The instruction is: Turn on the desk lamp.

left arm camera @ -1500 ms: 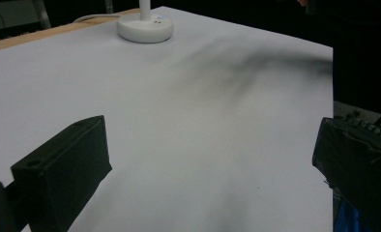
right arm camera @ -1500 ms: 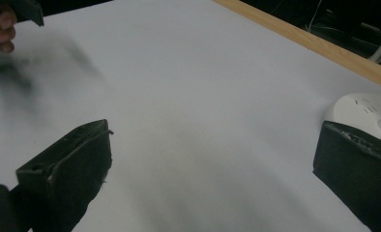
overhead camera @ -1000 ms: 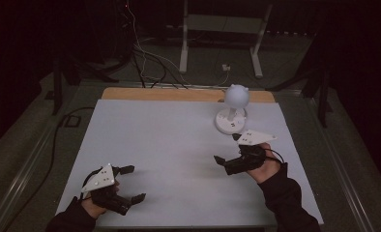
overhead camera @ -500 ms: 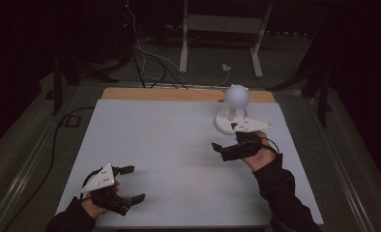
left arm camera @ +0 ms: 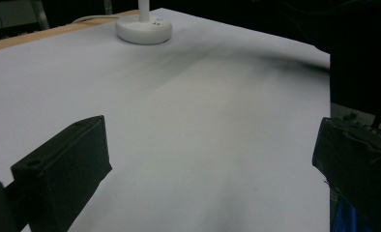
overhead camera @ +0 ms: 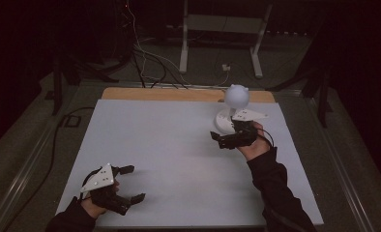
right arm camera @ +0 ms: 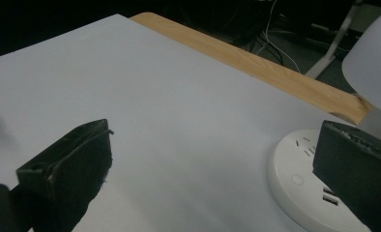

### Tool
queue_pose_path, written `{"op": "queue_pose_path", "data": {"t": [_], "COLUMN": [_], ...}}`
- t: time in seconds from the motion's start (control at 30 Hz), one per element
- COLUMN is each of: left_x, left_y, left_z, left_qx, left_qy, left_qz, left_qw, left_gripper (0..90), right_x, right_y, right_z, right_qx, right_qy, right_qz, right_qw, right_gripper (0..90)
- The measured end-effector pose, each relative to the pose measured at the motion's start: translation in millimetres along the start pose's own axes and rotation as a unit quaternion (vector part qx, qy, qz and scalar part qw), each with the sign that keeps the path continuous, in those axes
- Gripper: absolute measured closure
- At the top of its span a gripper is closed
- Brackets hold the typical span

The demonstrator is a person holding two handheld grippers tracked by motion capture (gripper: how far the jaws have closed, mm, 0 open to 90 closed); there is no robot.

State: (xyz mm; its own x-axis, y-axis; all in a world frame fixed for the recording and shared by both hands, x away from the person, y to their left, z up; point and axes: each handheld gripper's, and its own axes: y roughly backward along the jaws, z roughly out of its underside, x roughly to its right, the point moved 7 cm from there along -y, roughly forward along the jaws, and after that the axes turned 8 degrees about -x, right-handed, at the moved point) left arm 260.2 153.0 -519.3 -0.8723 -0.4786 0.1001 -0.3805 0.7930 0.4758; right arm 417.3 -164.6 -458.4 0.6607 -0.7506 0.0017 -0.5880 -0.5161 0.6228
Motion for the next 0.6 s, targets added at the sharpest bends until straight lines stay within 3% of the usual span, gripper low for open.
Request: {"op": "queue_pose_path", "data": {"t": [0.6], "left_x": [0.1], "left_y": [-0.2], "left_z": [0.1], "left_qx": [0.001], "left_qy": [0.002], "left_qz": [0.001], "left_qw": [1.0], "left_gripper": [0.3], "right_x": [31.6], "right_y": [-26.9], "right_z": [9.9], "right_qx": [-0.013], "right_qy": [-0.049], "right_qz": [0.004], "right_qw": [0.9987], "right_gripper": [0.0]}}
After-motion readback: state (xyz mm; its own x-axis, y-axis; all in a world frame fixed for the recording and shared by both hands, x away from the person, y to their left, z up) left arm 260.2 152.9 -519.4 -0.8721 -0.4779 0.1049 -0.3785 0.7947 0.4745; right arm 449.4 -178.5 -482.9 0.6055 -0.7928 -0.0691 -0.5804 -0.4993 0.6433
